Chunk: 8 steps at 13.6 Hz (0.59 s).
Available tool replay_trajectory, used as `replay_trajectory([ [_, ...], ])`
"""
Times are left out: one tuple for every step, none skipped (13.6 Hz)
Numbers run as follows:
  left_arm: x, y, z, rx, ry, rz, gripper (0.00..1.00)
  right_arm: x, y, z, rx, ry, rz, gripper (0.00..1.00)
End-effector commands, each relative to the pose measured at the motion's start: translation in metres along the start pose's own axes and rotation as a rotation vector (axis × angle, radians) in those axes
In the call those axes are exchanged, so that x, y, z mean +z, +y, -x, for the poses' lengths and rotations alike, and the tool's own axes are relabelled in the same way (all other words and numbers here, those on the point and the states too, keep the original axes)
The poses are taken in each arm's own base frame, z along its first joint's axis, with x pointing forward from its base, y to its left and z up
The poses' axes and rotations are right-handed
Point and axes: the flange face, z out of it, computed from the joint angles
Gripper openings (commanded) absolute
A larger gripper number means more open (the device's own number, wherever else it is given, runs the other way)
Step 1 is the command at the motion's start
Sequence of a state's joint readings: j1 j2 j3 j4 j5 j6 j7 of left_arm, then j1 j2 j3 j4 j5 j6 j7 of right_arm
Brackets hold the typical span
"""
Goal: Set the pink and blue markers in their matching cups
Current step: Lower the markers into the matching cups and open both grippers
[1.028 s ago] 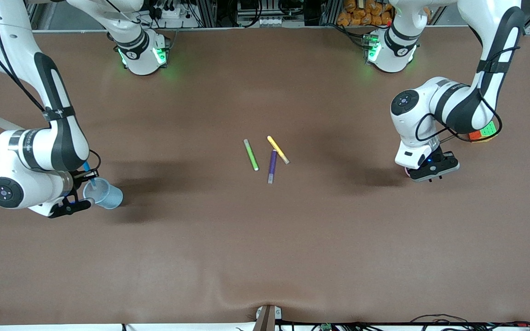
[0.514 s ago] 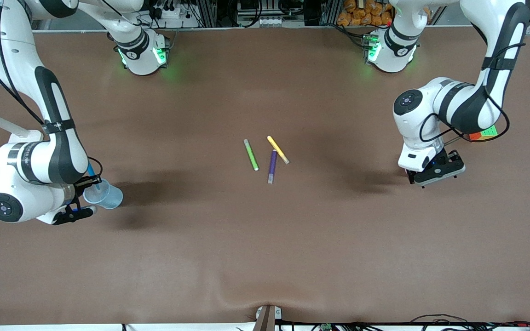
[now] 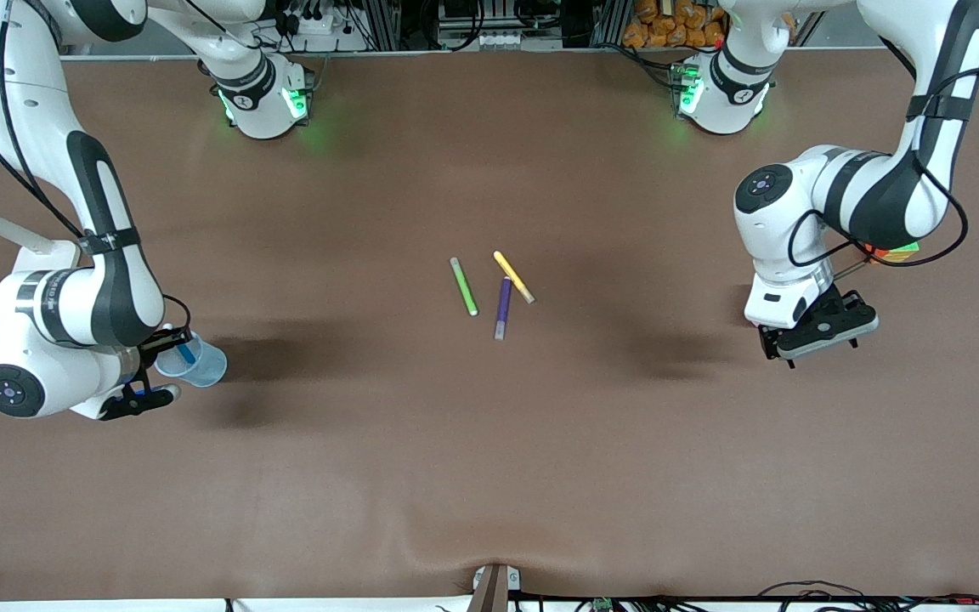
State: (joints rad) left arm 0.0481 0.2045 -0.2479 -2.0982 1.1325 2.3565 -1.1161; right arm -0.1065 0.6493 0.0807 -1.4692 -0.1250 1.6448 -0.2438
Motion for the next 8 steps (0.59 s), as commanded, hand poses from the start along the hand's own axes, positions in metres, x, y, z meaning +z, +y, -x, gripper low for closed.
replay_trajectory([
  [0.0, -0.003, -0.013, 0.05, 0.014, 0.004, 1.0, -0.009, 0.002, -0.003, 0.012, 0.002, -0.004, 0.49],
  [-0.004, -0.005, -0.021, 0.056, 0.028, 0.005, 1.0, -0.017, 0.004, -0.003, 0.014, 0.017, 0.003, 0.57],
  [-0.001, -0.006, -0.023, 0.08, 0.026, 0.005, 1.0, -0.028, 0.005, -0.001, 0.015, 0.029, 0.018, 0.6],
  [-0.002, -0.008, -0.027, 0.1, 0.03, 0.005, 1.0, -0.037, 0.006, 0.001, 0.013, 0.037, 0.031, 0.66],
  [-0.006, -0.011, -0.031, 0.121, 0.035, 0.005, 1.0, -0.043, 0.006, 0.003, 0.01, 0.046, 0.033, 0.72],
  [-0.004, -0.017, -0.033, 0.135, 0.031, 0.0, 1.0, -0.048, 0.006, 0.005, 0.011, 0.053, 0.034, 0.8],
  [-0.007, -0.02, -0.038, 0.135, 0.027, 0.008, 1.0, -0.066, 0.006, 0.016, 0.025, 0.08, 0.037, 0.93],
  [-0.011, -0.022, -0.042, 0.131, 0.018, 0.021, 1.0, -0.081, 0.005, 0.024, 0.031, 0.1, 0.042, 1.0],
])
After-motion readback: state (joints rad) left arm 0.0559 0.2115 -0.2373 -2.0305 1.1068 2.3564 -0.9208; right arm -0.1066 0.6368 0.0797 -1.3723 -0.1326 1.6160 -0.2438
